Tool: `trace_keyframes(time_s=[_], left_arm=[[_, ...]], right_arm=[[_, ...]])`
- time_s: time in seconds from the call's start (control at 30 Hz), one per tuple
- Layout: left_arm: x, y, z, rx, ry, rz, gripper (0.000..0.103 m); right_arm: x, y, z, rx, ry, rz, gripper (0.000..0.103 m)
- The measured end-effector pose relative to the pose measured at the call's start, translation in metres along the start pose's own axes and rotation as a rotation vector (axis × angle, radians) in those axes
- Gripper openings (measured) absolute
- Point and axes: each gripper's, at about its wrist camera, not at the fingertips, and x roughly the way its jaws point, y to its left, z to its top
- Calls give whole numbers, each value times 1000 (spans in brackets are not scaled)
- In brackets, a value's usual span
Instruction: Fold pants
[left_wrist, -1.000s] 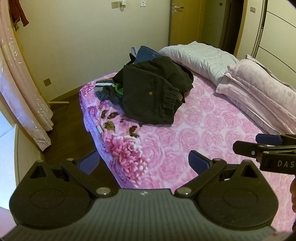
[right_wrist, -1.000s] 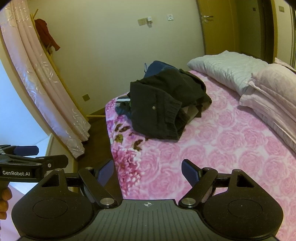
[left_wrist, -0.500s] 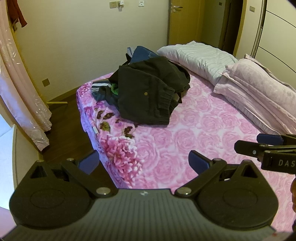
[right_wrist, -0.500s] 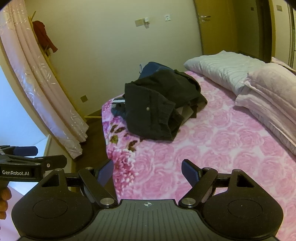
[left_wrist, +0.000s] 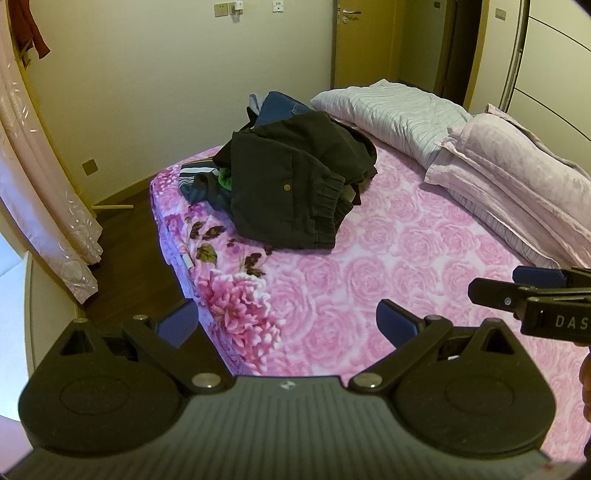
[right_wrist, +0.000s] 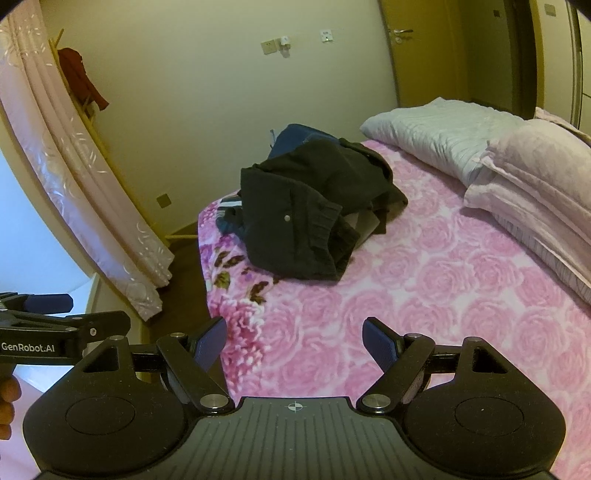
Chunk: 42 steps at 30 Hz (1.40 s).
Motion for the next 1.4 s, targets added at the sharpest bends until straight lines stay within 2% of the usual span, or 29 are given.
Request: trace_keyframes(time_s=[0.43, 0.73, 0.83, 1.07, 1.27, 1.4], left_arm=[[10, 18, 10, -8, 3, -2, 101], [35, 35, 27, 5, 19, -16, 101], [50, 43, 34, 34, 26, -43, 101], [104, 69, 73, 72, 59, -71, 101], [167, 89, 127, 137, 93, -123, 101], [203, 94, 170, 205, 78, -173, 101]], right_arm=[[19, 12, 10, -1, 5, -3, 78], [45, 16, 23, 15, 13, -16, 78], [59, 15, 30, 31, 14, -34, 78], [101, 0, 55, 119, 10, -89, 78], [146, -20, 87, 241, 19, -211, 78], [170, -41, 110, 370, 11, -290, 78]])
